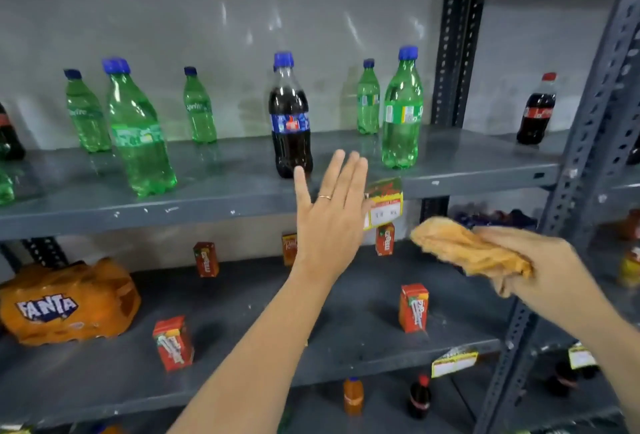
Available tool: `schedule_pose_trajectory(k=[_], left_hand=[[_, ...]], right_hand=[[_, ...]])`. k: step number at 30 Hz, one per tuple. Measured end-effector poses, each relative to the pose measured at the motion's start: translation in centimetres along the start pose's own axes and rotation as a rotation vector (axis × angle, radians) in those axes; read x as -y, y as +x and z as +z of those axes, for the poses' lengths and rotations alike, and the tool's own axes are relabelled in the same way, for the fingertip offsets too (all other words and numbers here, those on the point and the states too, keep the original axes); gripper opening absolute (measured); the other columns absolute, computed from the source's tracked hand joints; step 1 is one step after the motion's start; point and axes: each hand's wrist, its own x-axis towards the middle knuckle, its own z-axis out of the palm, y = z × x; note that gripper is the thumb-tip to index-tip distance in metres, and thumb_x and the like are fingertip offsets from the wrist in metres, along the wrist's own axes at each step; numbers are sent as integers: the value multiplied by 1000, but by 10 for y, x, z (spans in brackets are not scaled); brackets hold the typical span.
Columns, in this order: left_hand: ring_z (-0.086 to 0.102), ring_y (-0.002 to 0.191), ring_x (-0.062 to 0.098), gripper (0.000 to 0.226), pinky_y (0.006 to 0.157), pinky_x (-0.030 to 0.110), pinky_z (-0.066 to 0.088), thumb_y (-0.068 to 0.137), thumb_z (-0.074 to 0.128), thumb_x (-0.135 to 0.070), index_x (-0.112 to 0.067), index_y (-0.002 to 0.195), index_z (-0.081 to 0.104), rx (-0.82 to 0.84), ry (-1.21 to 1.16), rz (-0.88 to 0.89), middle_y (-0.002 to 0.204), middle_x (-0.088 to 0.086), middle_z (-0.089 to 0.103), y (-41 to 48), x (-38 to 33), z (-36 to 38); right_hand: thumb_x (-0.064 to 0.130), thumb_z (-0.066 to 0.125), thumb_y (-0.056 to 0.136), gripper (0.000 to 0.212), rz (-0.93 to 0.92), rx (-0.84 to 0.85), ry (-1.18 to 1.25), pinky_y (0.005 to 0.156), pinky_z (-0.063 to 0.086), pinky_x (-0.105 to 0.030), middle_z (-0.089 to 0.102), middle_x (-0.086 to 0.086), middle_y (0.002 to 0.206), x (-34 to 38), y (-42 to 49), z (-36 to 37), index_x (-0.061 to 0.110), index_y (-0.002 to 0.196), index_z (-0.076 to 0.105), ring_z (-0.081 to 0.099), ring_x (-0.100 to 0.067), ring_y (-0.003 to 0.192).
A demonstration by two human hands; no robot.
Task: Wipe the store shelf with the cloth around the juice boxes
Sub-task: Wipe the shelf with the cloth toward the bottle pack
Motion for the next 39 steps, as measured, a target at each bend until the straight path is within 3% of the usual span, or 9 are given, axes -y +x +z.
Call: schedule_pose_trajectory(k=[5,11,14,20,27,30,32,35,39], left_hand=[[16,147,29,62,119,52,6,101,44,-21,-7,152,12,10,-143,-168,162,7,10,-128,-27,16],[15,146,25,56,112,45,23,99,25,-32,1,145,30,732,-251,-398,154,17,29,-307,-22,3],[11,144,26,71,112,41,16,99,5,-42,5,140,38,966,-125,-420,151,21,32,-320,-3,0],[14,146,29,71,115,37,1,96,2,-48,-4,149,23,1076,-2,-407,157,12,16,-329,9,7],[3,148,24,68,117,38,1,97,15,-48,-6,151,18,1120,6,-387,159,11,15,-346,16,12],[4,148,23,69,118,38,2,97,16,-49,-10,152,12,1130,-8,-353,160,9,13,-350,22,13],[3,148,22,70,118,38,2,96,21,-50,-11,153,9,1129,-15,-340,161,8,12,-351,25,13],[3,148,22,76,117,38,2,94,33,-52,-10,153,11,1130,-18,-339,161,8,13,-353,24,14],[11,147,26,68,116,39,4,97,14,-49,-9,152,14,1129,2,-345,160,8,12,-350,23,11]], right_hand=[[-17,62,61,66,114,316,212,92,52,-22,72,8,113,3,-10,83,21,114,73,67,-6,104],[5,57,85,47,133,479,73,104,46,-39,56,-11,140,-1,46,200,29,123,67,56,-30,125],[2,45,90,41,188,585,-100,96,50,-42,58,-17,131,5,65,261,13,126,61,59,-36,117],[2,42,93,36,125,848,-332,92,53,-41,59,-17,129,1,38,321,7,123,62,60,-32,116],[-1,43,90,43,30,915,-404,95,46,-42,43,-20,142,24,-40,279,11,129,58,51,-37,122],[1,39,91,35,119,974,-301,79,47,-31,61,-13,125,35,-65,243,9,112,66,62,-28,107],[3,41,91,33,195,1009,-233,80,49,-30,68,-10,115,38,-58,227,8,110,67,66,-26,103],[6,44,89,35,278,887,-180,87,53,-36,70,-13,114,37,-17,221,12,114,68,67,-31,104],[2,41,89,41,231,729,-160,88,54,-41,67,-16,118,28,35,252,14,121,65,65,-36,107]])
